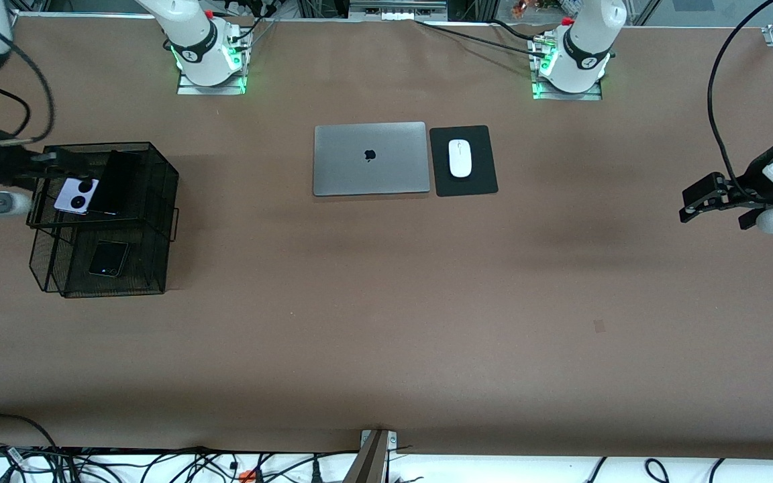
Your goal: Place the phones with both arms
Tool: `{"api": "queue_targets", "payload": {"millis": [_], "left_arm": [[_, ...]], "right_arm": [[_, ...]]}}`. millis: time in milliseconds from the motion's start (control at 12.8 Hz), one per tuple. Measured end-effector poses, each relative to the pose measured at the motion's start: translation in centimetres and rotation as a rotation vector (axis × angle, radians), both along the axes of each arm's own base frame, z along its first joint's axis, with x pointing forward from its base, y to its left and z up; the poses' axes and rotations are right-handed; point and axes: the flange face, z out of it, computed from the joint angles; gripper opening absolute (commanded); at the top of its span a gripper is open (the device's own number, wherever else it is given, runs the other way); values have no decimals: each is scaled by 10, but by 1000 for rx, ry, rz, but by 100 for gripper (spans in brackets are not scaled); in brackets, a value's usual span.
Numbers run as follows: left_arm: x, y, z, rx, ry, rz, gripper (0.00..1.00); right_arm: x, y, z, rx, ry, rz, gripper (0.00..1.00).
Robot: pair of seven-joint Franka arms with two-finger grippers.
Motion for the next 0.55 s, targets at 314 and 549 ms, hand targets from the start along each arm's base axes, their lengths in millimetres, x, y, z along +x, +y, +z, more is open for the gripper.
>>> {"api": "queue_targets", "payload": {"millis": [314, 549], "left_arm": [[0, 0, 0, 0, 0, 0, 100], [0, 1, 0, 0, 0, 1, 100]], "right_arm": [[-49, -10, 23, 3, -33, -38, 100], [-55, -1, 18, -1, -25, -116, 100]]}}
